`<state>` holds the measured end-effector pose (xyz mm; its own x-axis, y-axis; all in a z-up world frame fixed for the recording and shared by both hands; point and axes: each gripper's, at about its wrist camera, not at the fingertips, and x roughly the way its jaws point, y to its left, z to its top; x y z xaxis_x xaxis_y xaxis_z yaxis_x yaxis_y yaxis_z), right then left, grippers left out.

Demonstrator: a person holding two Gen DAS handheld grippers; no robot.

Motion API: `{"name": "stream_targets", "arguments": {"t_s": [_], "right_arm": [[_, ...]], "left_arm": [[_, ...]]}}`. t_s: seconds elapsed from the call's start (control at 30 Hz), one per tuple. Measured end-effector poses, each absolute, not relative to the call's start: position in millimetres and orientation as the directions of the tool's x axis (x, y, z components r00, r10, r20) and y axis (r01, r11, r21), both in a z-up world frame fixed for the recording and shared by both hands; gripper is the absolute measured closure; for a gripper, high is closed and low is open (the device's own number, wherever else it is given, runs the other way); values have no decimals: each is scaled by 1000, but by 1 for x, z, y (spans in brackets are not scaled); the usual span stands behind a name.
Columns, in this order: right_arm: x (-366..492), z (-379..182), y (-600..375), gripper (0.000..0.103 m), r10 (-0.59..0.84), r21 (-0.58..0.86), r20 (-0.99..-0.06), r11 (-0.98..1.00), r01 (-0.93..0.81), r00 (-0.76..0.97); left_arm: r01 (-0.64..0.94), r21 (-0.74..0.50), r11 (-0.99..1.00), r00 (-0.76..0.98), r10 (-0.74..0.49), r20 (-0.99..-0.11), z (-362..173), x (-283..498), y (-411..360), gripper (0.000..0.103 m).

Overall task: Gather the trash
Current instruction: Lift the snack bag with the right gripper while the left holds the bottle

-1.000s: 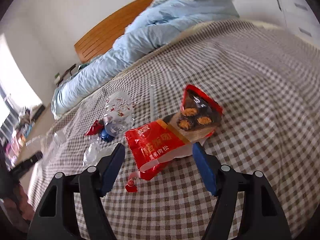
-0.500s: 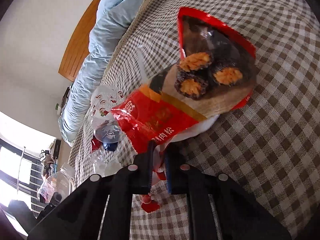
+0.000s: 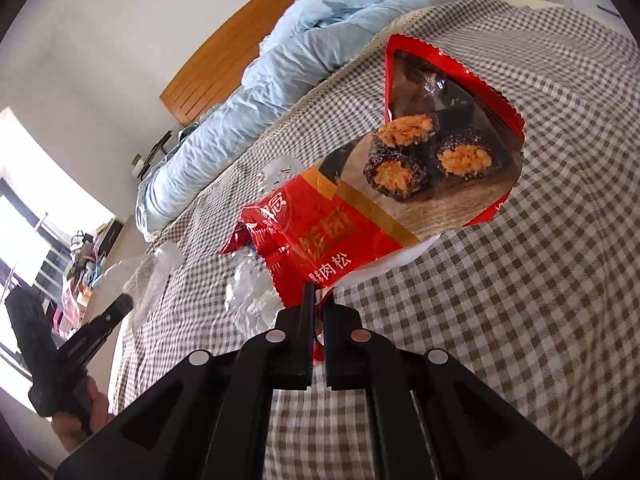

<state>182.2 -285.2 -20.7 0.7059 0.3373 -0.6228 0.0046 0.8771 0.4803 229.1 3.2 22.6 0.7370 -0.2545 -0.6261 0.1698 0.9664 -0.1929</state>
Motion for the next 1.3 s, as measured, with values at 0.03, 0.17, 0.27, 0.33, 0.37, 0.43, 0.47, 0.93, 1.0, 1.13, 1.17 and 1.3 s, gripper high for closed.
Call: {"name": "stream_targets", "arguments": {"t_s": [0.03,0.17,0.27,0.33,0.37,0.43,0.47,0.93,1.0,1.13,1.17,1.3], "right_arm": [[171,-12,-278,98,270,371,-640,928,-19,720],[125,-2,-267,97,207,192,-655,976,-104,727],[94,-11,-280,99,182,159,-687,982,-99,704],[77,-17,-290,99,173,150,-708,984,-93,685],[69,-19,-294,98,172,143,-715,985,-98,678],[58,-24,-302,97,166,135,-736,986,-99,656],[52,-26,-305,97,166,133,-743,986,-100,648],[93,-63,-390,37,295,587,-648,781,214,702],[102,-72,-396,37,325,649,-623,723,238,711],[115,-80,-394,82,284,623,-652,729,284,703],[118,-82,-393,89,295,629,-651,725,280,700],[120,-72,-390,103,289,630,-624,735,250,726]], "left_arm": [[178,-187,966,738,-257,-624,24,227,-1,103],[215,-173,961,739,-276,-614,28,220,-14,103],[234,-168,958,740,-287,-608,31,216,-20,103],[245,-163,956,739,-293,-606,32,214,-25,103],[251,-161,954,739,-296,-605,32,213,-27,103],[260,-155,953,738,-299,-605,32,211,-31,103],[264,-153,952,737,-302,-605,33,210,-34,103],[309,-121,943,721,-315,-616,28,203,-56,103],[305,-124,944,722,-314,-616,28,203,-55,103],[308,-128,943,717,-319,-620,26,205,-55,103],[310,-129,942,716,-321,-620,26,205,-55,103],[318,-129,939,716,-327,-617,27,203,-57,103]]}}
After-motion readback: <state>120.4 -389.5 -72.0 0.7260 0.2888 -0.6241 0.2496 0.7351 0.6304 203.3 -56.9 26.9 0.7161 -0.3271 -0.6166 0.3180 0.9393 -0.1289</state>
